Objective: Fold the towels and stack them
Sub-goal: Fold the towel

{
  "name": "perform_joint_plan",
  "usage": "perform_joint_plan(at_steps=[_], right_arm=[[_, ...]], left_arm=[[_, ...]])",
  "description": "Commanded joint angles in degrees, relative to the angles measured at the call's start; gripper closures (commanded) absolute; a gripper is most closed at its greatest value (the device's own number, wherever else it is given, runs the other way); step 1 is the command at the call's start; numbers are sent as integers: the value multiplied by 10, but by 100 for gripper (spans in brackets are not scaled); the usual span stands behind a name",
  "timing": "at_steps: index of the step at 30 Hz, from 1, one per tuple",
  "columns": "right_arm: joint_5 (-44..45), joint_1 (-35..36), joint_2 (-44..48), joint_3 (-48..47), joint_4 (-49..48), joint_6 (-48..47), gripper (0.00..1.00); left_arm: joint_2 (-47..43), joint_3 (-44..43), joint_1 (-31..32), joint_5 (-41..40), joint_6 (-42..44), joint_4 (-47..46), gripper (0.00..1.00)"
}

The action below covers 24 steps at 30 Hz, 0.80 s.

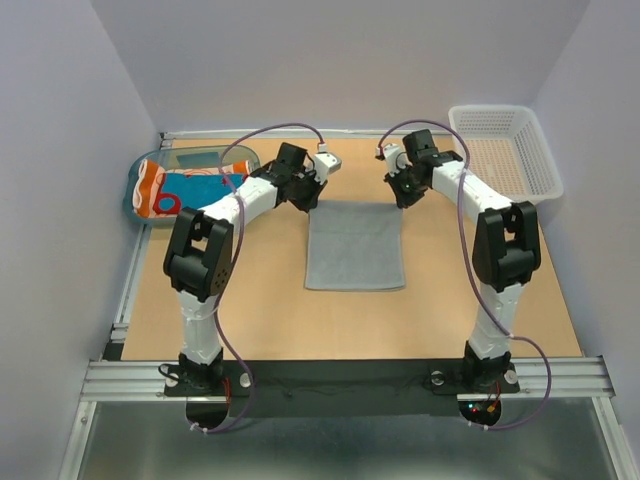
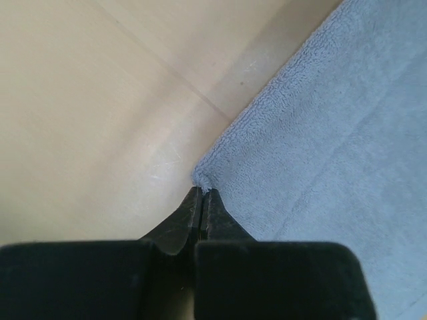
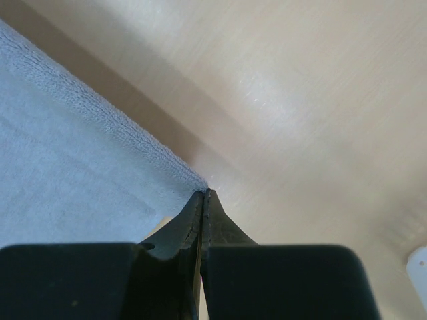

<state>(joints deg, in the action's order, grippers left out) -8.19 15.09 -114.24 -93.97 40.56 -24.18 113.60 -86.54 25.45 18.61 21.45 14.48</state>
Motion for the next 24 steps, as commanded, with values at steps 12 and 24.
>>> perform_joint_plan(at_steps=[12, 24], right_arm=[[-32, 22, 176, 150, -27, 39, 99], [-76, 27, 241, 248, 13, 108, 100]], left_arm=[[-193, 195, 33, 15, -108, -62, 100], [-280, 314, 60, -16, -234, -55, 100]])
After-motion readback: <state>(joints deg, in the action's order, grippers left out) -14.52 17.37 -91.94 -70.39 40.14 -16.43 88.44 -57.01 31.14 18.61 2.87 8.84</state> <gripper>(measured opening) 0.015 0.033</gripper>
